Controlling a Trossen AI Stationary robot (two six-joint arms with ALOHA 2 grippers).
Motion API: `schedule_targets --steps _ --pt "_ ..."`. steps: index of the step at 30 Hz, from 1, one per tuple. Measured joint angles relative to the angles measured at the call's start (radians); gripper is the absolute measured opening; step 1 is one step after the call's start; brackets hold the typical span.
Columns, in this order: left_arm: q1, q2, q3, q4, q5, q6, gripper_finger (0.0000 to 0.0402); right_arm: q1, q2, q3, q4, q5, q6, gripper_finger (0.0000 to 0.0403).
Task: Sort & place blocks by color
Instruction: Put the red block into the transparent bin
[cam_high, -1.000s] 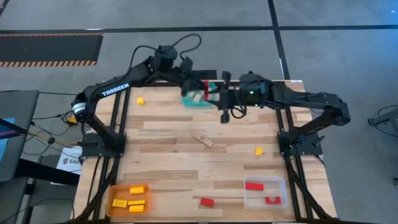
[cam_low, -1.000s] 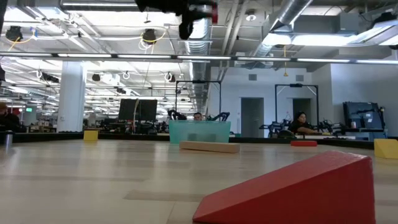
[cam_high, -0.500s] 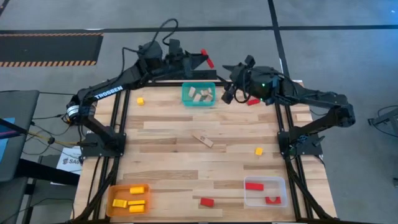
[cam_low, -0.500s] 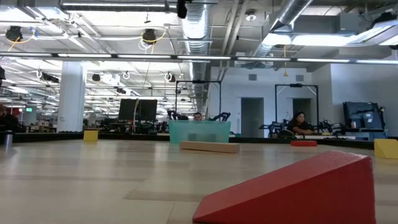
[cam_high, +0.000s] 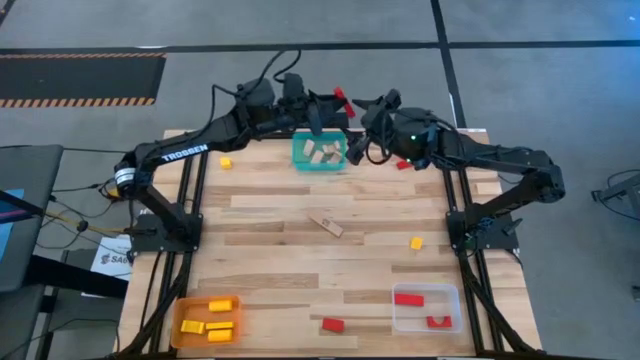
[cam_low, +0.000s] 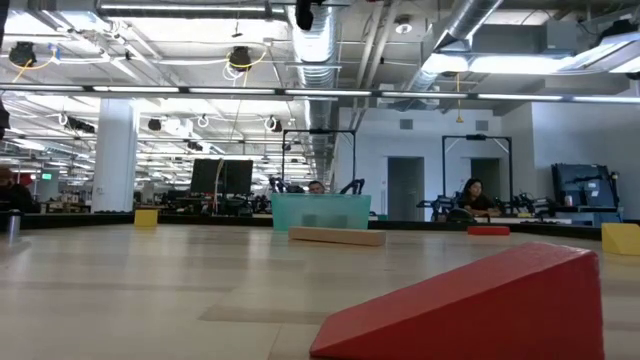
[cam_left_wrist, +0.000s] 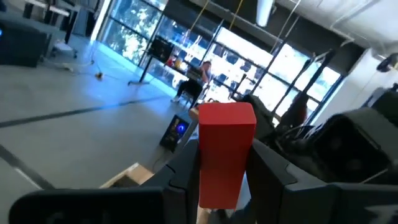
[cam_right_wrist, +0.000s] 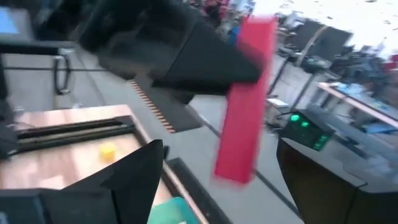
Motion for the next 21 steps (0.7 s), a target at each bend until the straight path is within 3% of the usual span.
schedule_targets --steps 4,10,14,20,21 --pt "-0.013 0.008 -0.002 -0.008 0.022 -0.011 0.0077 0.0 -0.004 0.001 0.031 0.085 -0.006 0.0313" --pt "-0.023 0.017 -0.001 0.004 0.022 -0.015 0.0077 0.001 -0.004 0.001 0.028 0.087 -0.007 0.0251" --pt "-0.025 0.019 -0.001 0.004 0.017 -0.016 0.0078 0.002 -0.003 0.001 0.025 0.083 -0.007 0.0182" --pt "-0.026 0.019 -0.001 -0.026 0.043 -0.021 0.0092 0.014 -0.003 0.001 -0.01 0.093 -0.018 0.0041" --pt "-0.026 0.019 -0.001 -0.039 0.044 -0.018 0.01 0.014 -0.004 0.001 -0.025 0.087 -0.017 0.0039"
